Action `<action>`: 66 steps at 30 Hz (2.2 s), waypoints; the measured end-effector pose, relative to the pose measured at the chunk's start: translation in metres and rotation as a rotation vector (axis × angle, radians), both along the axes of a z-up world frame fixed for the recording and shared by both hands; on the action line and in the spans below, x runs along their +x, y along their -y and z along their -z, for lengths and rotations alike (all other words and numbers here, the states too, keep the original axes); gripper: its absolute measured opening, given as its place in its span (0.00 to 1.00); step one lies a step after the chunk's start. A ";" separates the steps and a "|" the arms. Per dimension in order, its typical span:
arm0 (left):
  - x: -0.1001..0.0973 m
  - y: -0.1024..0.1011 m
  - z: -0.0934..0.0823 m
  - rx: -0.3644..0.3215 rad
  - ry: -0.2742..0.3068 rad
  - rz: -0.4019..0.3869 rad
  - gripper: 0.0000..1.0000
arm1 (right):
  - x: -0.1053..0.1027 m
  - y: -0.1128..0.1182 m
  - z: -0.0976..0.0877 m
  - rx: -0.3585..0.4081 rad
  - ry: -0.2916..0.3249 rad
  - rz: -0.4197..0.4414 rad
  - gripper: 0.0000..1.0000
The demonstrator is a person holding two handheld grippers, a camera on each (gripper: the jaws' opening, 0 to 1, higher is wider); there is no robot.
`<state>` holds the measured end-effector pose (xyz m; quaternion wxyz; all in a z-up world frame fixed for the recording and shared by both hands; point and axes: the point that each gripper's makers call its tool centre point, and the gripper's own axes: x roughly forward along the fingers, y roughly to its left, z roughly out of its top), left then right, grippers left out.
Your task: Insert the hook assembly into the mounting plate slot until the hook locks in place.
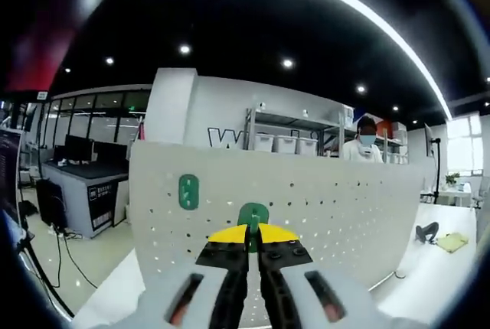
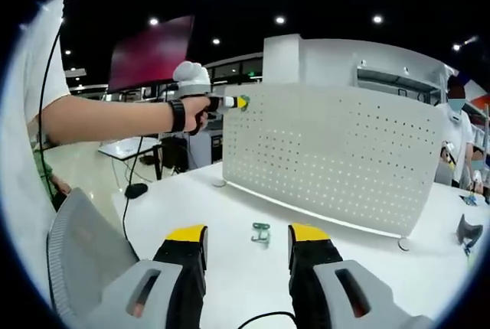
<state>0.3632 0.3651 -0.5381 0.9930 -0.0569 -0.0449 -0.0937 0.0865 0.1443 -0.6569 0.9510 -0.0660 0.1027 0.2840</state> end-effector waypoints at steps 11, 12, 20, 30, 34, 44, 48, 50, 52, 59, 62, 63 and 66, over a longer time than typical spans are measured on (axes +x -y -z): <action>0.018 -0.005 -0.006 -0.008 0.021 -0.031 0.03 | 0.004 -0.008 0.005 -0.010 -0.019 -0.018 0.42; 0.020 -0.006 -0.007 -0.016 0.027 -0.029 0.03 | 0.005 -0.009 0.005 -0.011 -0.020 -0.019 0.42; 0.034 -0.012 -0.010 -0.029 0.048 -0.049 0.03 | 0.010 -0.007 0.004 -0.025 -0.020 -0.013 0.41; 0.047 -0.010 -0.014 -0.046 0.055 -0.058 0.03 | 0.009 -0.002 0.006 -0.034 -0.032 -0.002 0.41; 0.050 -0.012 -0.014 -0.047 0.055 -0.067 0.03 | 0.009 -0.001 0.007 -0.038 -0.037 0.005 0.40; 0.057 -0.017 -0.014 -0.092 0.053 -0.068 0.03 | 0.011 -0.005 0.009 -0.040 -0.041 0.005 0.40; 0.059 -0.013 -0.013 -0.084 0.050 -0.065 0.03 | 0.012 -0.005 0.008 -0.043 -0.038 0.003 0.40; 0.061 -0.013 -0.014 -0.071 0.053 -0.068 0.03 | 0.012 -0.003 0.007 -0.040 -0.038 0.008 0.40; 0.063 -0.012 -0.011 -0.088 0.031 -0.065 0.03 | 0.013 -0.002 0.007 -0.037 -0.038 0.013 0.40; 0.064 -0.013 -0.009 -0.082 0.018 -0.072 0.03 | 0.012 0.000 0.009 -0.039 -0.041 0.015 0.40; 0.064 -0.012 -0.009 0.002 0.021 -0.086 0.03 | 0.012 -0.001 0.010 -0.042 -0.044 0.011 0.40; 0.063 -0.011 -0.008 0.012 0.013 -0.084 0.03 | 0.012 -0.001 0.011 -0.043 -0.045 0.010 0.40; 0.063 -0.010 -0.008 -0.024 0.009 -0.081 0.03 | 0.012 -0.001 0.011 -0.040 -0.048 0.009 0.40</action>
